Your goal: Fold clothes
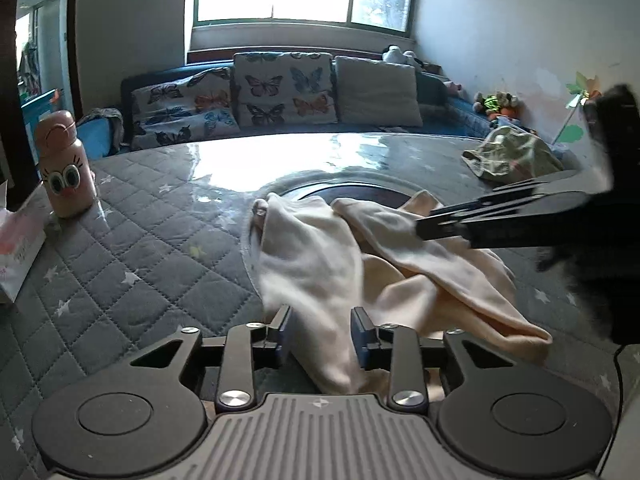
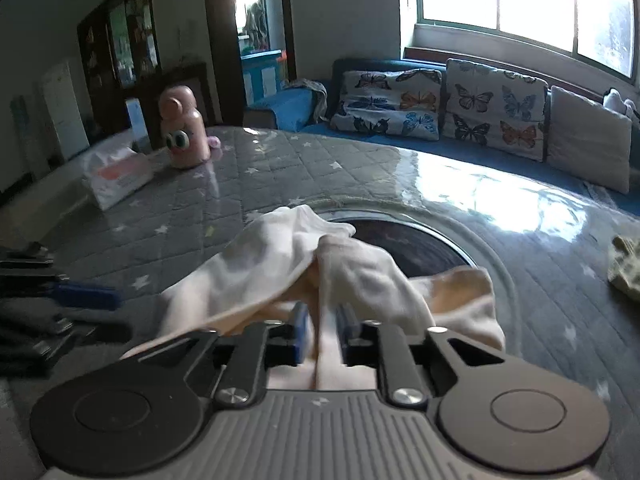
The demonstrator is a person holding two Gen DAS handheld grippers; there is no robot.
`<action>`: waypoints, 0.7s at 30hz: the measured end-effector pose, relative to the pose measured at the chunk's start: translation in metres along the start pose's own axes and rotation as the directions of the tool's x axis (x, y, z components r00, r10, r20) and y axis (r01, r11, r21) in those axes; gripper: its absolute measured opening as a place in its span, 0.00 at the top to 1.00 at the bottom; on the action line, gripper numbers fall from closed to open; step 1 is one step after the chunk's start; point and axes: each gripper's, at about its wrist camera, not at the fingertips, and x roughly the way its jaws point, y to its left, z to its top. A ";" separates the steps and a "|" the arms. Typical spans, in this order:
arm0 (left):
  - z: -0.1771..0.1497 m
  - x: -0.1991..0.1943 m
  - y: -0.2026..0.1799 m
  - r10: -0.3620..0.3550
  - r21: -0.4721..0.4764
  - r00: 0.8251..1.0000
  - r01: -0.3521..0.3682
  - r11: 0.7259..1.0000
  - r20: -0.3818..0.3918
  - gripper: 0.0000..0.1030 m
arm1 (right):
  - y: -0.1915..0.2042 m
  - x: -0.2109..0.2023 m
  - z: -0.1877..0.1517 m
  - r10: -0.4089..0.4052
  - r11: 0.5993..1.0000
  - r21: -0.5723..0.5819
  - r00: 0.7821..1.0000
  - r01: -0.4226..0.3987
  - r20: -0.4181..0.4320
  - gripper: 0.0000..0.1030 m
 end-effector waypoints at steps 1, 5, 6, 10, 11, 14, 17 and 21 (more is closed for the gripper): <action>0.002 0.002 0.002 0.006 -0.004 1.000 -0.006 1.000 -0.001 0.61 | 0.001 0.011 0.004 -0.004 1.000 -0.004 1.000 0.004 -0.007 0.77; 0.010 0.012 0.009 0.026 -0.018 1.000 -0.026 0.999 -0.001 0.59 | 0.002 0.040 0.010 -0.020 1.000 -0.010 0.999 0.020 -0.025 0.71; 0.013 0.014 0.010 0.028 -0.021 1.000 -0.028 0.999 0.000 0.59 | 0.003 0.047 0.009 -0.029 0.999 -0.016 0.999 0.029 -0.029 0.68; 0.022 0.026 0.011 0.034 -0.023 0.999 -0.034 0.999 -0.002 0.58 | 0.006 0.067 0.007 -0.072 0.996 -0.054 0.997 0.070 -0.036 0.68; 0.024 0.031 0.010 0.036 -0.018 0.999 -0.036 0.999 -0.007 0.58 | 0.006 0.071 0.006 -0.079 0.995 -0.061 0.996 0.077 -0.042 0.69; 0.030 0.043 0.006 0.035 -0.003 0.999 -0.035 0.999 -0.021 0.58 | 0.006 0.076 0.005 -0.106 0.992 -0.075 0.994 0.103 -0.033 0.83; 0.036 0.052 -0.003 0.016 0.023 1.000 -0.016 1.000 -0.025 0.58 | -0.002 0.064 0.005 -0.096 0.995 -0.039 0.995 0.095 -0.011 0.95; 0.045 0.069 -0.018 -0.005 0.060 1.000 0.006 0.998 -0.028 0.58 | -0.020 0.034 0.002 -0.109 0.994 0.025 0.993 0.108 0.034 0.98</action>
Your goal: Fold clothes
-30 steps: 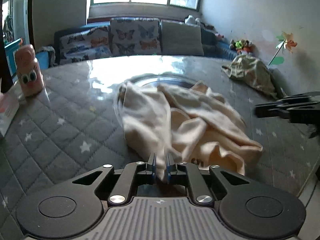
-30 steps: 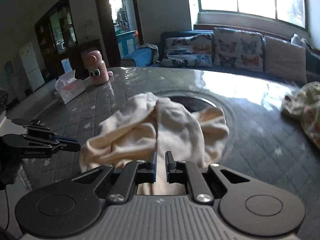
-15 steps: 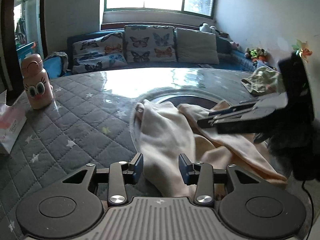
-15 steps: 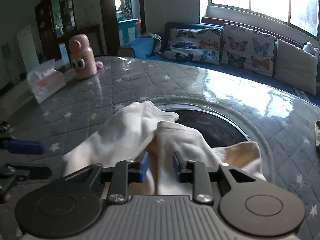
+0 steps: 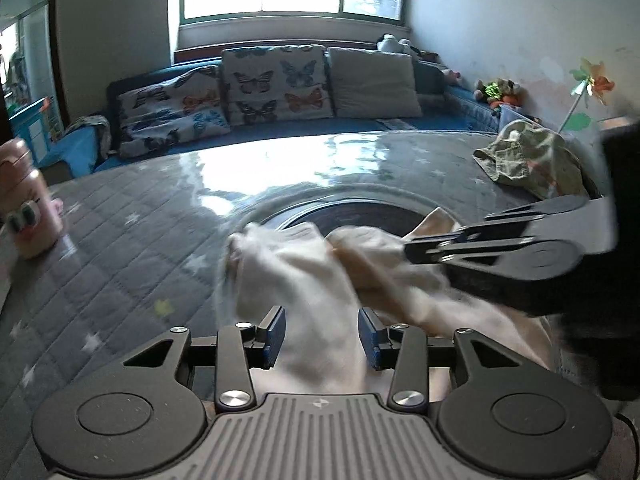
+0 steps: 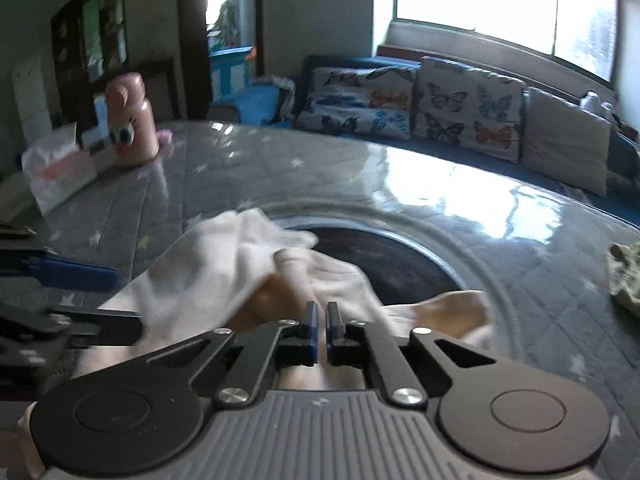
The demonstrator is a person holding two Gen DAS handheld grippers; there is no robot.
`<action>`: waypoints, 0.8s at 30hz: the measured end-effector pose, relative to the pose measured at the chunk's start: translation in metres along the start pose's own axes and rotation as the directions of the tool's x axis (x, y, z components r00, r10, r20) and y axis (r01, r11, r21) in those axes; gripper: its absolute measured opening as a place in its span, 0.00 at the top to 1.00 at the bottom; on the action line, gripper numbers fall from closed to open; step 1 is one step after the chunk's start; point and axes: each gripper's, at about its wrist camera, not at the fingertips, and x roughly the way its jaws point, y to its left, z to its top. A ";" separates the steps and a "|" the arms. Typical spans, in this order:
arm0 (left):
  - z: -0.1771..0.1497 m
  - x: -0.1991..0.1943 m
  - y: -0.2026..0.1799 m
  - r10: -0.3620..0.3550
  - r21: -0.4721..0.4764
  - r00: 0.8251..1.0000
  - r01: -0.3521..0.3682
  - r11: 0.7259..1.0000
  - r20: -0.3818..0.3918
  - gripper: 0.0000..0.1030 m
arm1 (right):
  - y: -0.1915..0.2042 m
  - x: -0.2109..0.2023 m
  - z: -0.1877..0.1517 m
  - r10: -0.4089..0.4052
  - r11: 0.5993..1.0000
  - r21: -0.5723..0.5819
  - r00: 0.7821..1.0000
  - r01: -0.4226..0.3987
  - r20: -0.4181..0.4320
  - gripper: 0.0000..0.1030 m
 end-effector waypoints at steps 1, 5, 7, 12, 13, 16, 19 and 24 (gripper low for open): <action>0.003 0.005 -0.003 -0.003 0.008 1.000 0.003 1.000 -0.001 0.58 | -0.006 -0.008 -0.001 -0.002 1.000 0.019 1.000 0.001 0.011 0.98; 0.011 0.031 -0.011 0.018 0.030 1.000 -0.018 0.999 -0.018 0.57 | -0.031 -0.042 -0.006 -0.038 0.997 0.072 0.998 0.033 0.059 0.98; 0.012 0.043 -0.012 0.040 0.027 0.999 -0.039 0.999 -0.037 0.57 | -0.045 -0.060 -0.011 -0.064 0.994 0.098 0.995 0.056 0.081 0.98; 0.010 0.059 -0.013 0.064 0.048 0.996 -0.062 0.997 -0.057 0.69 | -0.075 -0.093 -0.022 -0.119 0.982 0.156 0.989 0.104 0.089 0.98; 0.009 0.060 -0.014 0.072 0.060 0.996 -0.069 0.996 -0.058 0.74 | -0.076 -0.094 -0.024 -0.120 0.983 0.147 0.989 0.107 0.084 0.98; 0.008 0.062 -0.012 0.091 0.061 0.994 -0.087 0.994 -0.062 0.89 | -0.069 -0.089 -0.025 -0.091 0.988 0.133 0.993 0.082 0.068 0.96; 0.009 0.055 -0.007 0.099 0.043 0.994 -0.096 0.994 -0.050 0.96 | -0.052 -0.075 -0.022 -0.036 0.994 0.106 0.998 0.030 0.054 0.93; 0.014 0.029 0.007 0.102 0.007 0.995 -0.102 0.995 0.014 0.97 | -0.014 -0.038 -0.016 0.048 0.998 0.038 0.999 -0.049 0.016 0.79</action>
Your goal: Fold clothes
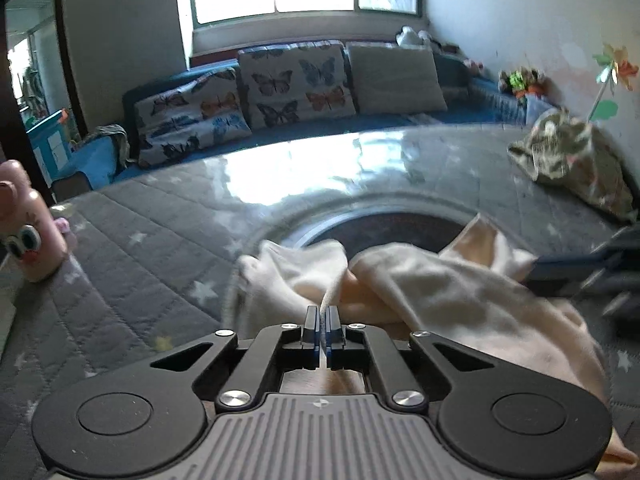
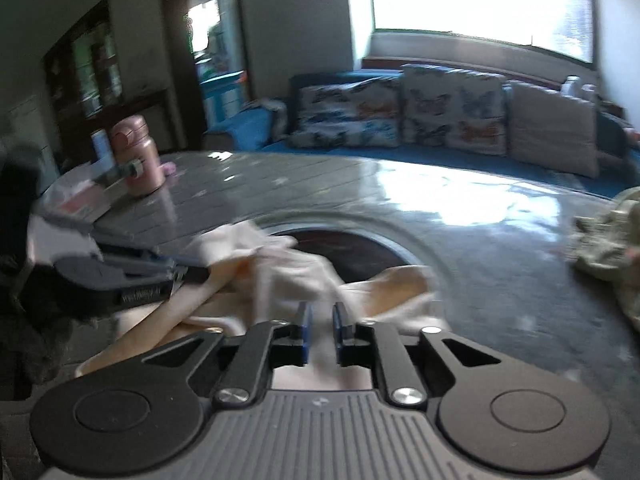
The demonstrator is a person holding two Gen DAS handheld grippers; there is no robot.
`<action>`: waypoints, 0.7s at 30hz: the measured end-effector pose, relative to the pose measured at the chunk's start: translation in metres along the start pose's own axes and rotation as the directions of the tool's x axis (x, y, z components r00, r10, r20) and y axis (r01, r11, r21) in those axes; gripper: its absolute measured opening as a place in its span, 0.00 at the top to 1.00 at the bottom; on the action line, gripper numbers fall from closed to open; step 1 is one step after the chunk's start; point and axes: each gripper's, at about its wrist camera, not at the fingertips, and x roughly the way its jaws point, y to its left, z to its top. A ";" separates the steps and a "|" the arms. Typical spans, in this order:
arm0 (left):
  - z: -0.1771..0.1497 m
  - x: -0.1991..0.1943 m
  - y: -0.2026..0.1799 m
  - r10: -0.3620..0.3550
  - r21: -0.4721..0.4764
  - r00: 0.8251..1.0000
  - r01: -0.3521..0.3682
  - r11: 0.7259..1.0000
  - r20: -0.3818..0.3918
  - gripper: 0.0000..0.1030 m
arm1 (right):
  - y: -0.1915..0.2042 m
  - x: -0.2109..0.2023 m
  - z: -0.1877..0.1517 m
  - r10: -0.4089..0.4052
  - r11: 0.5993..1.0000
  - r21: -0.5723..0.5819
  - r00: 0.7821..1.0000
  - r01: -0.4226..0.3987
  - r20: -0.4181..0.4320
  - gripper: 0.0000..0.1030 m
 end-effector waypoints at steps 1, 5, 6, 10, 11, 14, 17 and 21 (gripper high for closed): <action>0.001 -0.004 0.004 0.003 -0.009 1.000 -0.003 1.000 0.009 0.97 | 0.007 0.009 0.001 0.006 1.000 -0.017 1.000 -0.006 -0.010 0.78; 0.001 -0.018 0.023 0.021 -0.050 0.999 -0.019 0.999 0.036 0.98 | 0.026 0.044 0.001 0.007 0.999 -0.053 0.999 -0.009 -0.049 0.78; 0.000 -0.022 0.027 0.025 -0.061 0.999 -0.022 0.998 0.041 0.98 | 0.029 0.051 0.001 0.002 0.998 -0.057 0.998 -0.005 -0.057 0.78; -0.005 -0.037 0.044 0.045 -0.097 0.997 -0.039 0.994 0.060 0.98 | 0.039 0.074 0.001 -0.011 0.998 -0.064 0.996 0.006 -0.084 0.73; -0.007 -0.040 0.048 0.050 -0.108 0.997 -0.043 0.993 0.063 0.98 | 0.042 0.076 0.000 -0.022 0.997 -0.077 0.997 0.016 -0.079 0.73; -0.013 -0.051 0.059 0.070 -0.136 0.995 -0.059 0.989 0.070 0.98 | 0.049 0.078 -0.002 -0.064 0.990 -0.127 0.996 0.056 -0.059 0.77; -0.023 -0.062 0.069 0.094 -0.167 0.993 -0.081 0.983 0.071 0.98 | 0.048 0.074 -0.004 -0.090 0.987 -0.134 0.995 0.084 -0.043 0.95; -0.037 -0.075 0.079 0.123 -0.208 0.990 -0.107 0.972 0.065 0.98 | 0.036 0.058 -0.003 -0.097 0.992 -0.077 0.995 0.095 -0.015 0.98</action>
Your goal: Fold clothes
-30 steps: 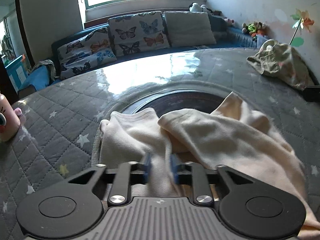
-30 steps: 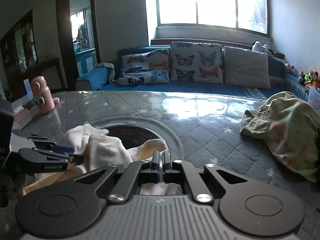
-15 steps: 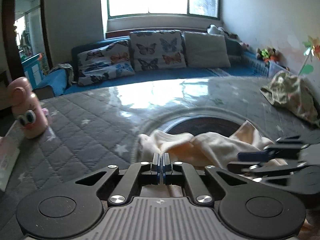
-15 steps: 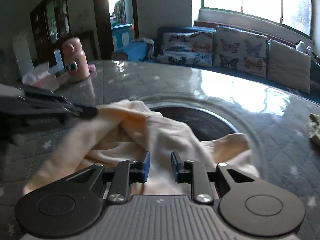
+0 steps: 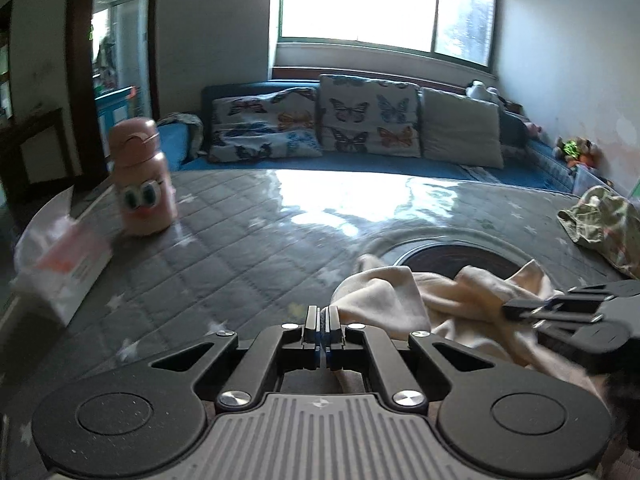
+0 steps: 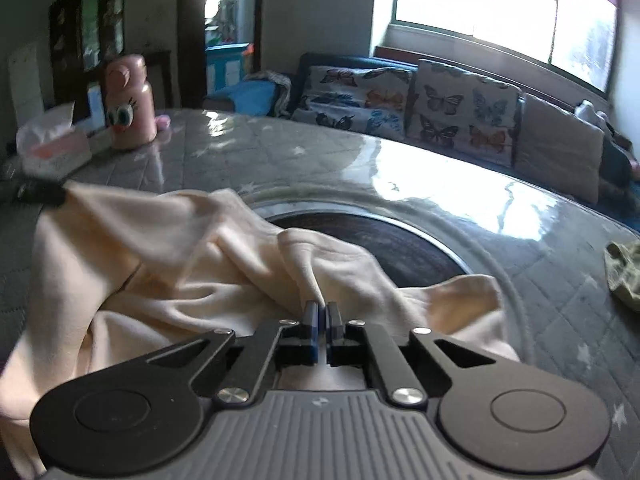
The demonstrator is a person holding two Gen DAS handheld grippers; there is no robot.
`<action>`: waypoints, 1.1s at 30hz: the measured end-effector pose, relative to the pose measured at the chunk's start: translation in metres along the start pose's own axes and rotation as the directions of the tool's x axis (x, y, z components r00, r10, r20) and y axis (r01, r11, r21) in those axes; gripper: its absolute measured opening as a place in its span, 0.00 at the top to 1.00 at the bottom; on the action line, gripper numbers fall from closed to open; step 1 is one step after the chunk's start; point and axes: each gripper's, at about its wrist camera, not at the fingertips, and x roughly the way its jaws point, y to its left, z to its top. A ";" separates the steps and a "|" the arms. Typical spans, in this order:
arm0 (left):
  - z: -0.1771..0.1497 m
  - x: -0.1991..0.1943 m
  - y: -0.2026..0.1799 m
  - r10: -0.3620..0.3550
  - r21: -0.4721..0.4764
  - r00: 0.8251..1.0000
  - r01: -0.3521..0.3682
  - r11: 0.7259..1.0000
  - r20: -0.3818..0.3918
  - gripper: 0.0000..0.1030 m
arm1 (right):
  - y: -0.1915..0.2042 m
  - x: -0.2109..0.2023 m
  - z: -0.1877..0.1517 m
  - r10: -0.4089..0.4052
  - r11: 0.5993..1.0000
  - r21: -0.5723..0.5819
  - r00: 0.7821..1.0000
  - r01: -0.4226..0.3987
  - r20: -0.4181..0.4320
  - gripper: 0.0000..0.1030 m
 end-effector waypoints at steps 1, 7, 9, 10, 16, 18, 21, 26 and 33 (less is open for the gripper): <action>-0.003 -0.003 0.003 0.006 -0.010 1.000 -0.006 1.000 0.000 0.98 | -0.004 -0.005 0.000 -0.004 1.000 0.013 1.000 0.004 0.012 0.98; -0.023 -0.022 0.024 0.047 -0.058 0.999 -0.047 0.997 -0.013 0.98 | -0.035 -0.053 -0.004 -0.045 0.995 0.089 0.995 0.037 0.094 0.98; -0.029 -0.027 0.031 0.058 -0.076 0.998 -0.059 0.995 -0.018 0.98 | -0.051 -0.075 -0.008 -0.073 0.991 0.119 0.989 0.058 0.126 0.98; -0.032 -0.030 0.035 0.063 -0.086 0.998 -0.065 0.994 -0.020 0.98 | -0.059 -0.087 -0.010 -0.095 0.988 0.137 0.985 0.076 0.143 0.98; -0.049 -0.049 0.053 0.091 -0.120 0.995 -0.094 0.988 -0.031 0.98 | -0.099 -0.149 -0.033 -0.231 0.956 0.228 0.954 0.186 0.193 0.98; -0.055 -0.055 0.059 0.097 -0.128 0.995 -0.100 0.987 -0.035 0.98 | -0.108 -0.166 -0.043 -0.270 0.941 0.260 0.942 0.214 0.200 0.98; -0.062 -0.063 0.065 0.102 -0.142 0.994 -0.107 0.984 -0.039 0.98 | -0.124 -0.193 -0.063 -0.328 0.912 0.321 0.924 0.256 0.195 0.98; -0.074 -0.066 0.074 0.123 -0.170 0.990 -0.135 0.976 -0.075 0.98 | -0.143 -0.207 -0.100 -0.392 0.863 0.393 0.912 0.318 0.122 0.98; -0.084 -0.066 0.085 0.156 -0.161 0.981 -0.174 0.972 -0.119 0.97 | -0.170 -0.178 -0.148 -0.347 0.813 0.466 0.933 0.349 -0.094 0.95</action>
